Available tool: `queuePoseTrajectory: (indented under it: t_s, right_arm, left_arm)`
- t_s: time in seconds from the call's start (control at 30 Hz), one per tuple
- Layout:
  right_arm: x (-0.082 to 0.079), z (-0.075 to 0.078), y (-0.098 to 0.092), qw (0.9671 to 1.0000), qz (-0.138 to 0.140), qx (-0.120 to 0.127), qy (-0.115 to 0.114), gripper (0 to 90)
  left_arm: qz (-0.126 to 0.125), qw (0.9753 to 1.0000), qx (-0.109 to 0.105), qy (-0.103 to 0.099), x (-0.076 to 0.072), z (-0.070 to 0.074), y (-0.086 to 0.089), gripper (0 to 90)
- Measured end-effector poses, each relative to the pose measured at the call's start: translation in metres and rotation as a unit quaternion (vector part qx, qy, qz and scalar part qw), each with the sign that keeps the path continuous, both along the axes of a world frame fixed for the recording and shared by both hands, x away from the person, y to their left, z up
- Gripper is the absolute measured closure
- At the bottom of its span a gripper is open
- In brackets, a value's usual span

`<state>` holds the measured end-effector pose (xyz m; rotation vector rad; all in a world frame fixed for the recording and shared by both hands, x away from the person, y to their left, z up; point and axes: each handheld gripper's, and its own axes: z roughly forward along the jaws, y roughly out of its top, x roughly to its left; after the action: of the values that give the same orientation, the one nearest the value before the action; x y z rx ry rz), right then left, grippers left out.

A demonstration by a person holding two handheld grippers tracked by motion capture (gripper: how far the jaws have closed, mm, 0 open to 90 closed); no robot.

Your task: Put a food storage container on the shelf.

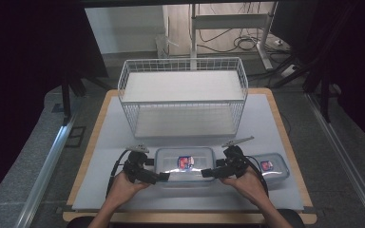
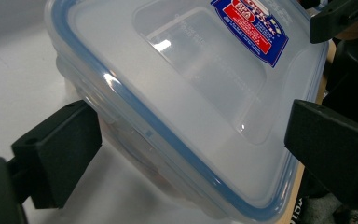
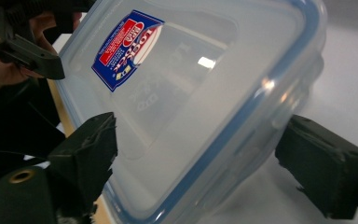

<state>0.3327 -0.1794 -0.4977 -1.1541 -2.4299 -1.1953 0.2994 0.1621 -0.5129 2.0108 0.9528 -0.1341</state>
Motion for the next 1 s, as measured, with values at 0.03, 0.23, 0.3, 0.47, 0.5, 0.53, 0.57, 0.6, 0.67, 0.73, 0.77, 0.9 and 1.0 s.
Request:
queuePoseTrajectory:
  t_s: [0.03, 0.23, 0.3, 0.47, 0.5, 0.53, 0.57, 0.6, 0.67, 0.73, 0.77, 0.9, 1.0]
  right_arm:
    - [-0.001, 0.0, -0.001, 1.0, -0.002, 0.003, 0.004, 15.6]
    - [-0.018, 0.006, -0.011, 0.9997, -0.005, 0.016, -0.017, 30.0]
    - [-0.02, 0.007, -0.014, 0.9996, -0.005, 0.021, -0.02, 33.6]
    - [-0.029, 0.01, -0.019, 0.999, -0.002, 0.027, -0.037, 42.0]
    - [-0.029, 0.01, -0.019, 0.999, -0.002, 0.027, -0.037, 42.0]
    - [-0.029, 0.009, -0.021, 0.9987, -0.007, 0.038, -0.033, 43.7]
    - [-0.029, 0.009, -0.021, 0.9987, -0.007, 0.038, -0.033, 43.7]
    - [-0.029, 0.007, -0.022, 0.9982, -0.017, 0.05, -0.026, 43.9]
    - [-0.028, 0.006, -0.022, 0.9977, -0.024, 0.058, -0.024, 44.3]
    - [-0.029, 0.006, -0.023, 0.9975, -0.024, 0.061, -0.024, 45.4]
    - [-0.029, 0.006, -0.023, 0.9975, -0.024, 0.061, -0.024, 45.4]
    - [-0.031, 0.006, -0.023, 0.9968, -0.035, 0.069, -0.022, 47.3]
    - [-0.031, 0.008, -0.024, 0.9961, -0.04, 0.074, -0.025, 49.9]
  left_arm:
    - [0.002, 1.0, 0.001, -0.005, -0.003, 0.001, 0.0, 5.0]
    - [0.001, 0.9997, -0.002, -0.025, -0.029, 0.001, 0.007, 15.6]
    - [0.004, 0.9996, -0.009, -0.028, -0.032, 0.001, 0.009, 23.8]
    - [0.03, 0.9978, -0.052, -0.028, -0.036, 0.004, 0.021, 38.8]
    - [0.03, 0.9978, -0.052, -0.028, -0.036, 0.004, 0.021, 40.2]
    - [0.033, 0.997, -0.067, -0.02, -0.035, 0.001, 0.025, 42.4]
    - [0.033, 0.997, -0.067, -0.02, -0.035, 0.001, 0.025, 43.1]
    - [0.037, 0.9963, -0.077, -0.012, -0.035, 0.0, 0.026, 43.6]
    - [0.04, 0.9955, -0.086, -0.003, -0.034, -0.001, 0.028, 46.3]
    - [0.041, 0.9921, -0.117, 0.017, -0.032, -0.004, 0.034, 50.0]
    - [0.041, 0.9921, -0.117, 0.017, -0.032, -0.004, 0.034, 51.0]
    - [0.05, 0.9894, -0.134, 0.023, -0.031, -0.005, 0.036, 52.8]
    - [0.052, 0.9905, -0.126, 0.013, -0.031, -0.002, 0.036, 54.6]
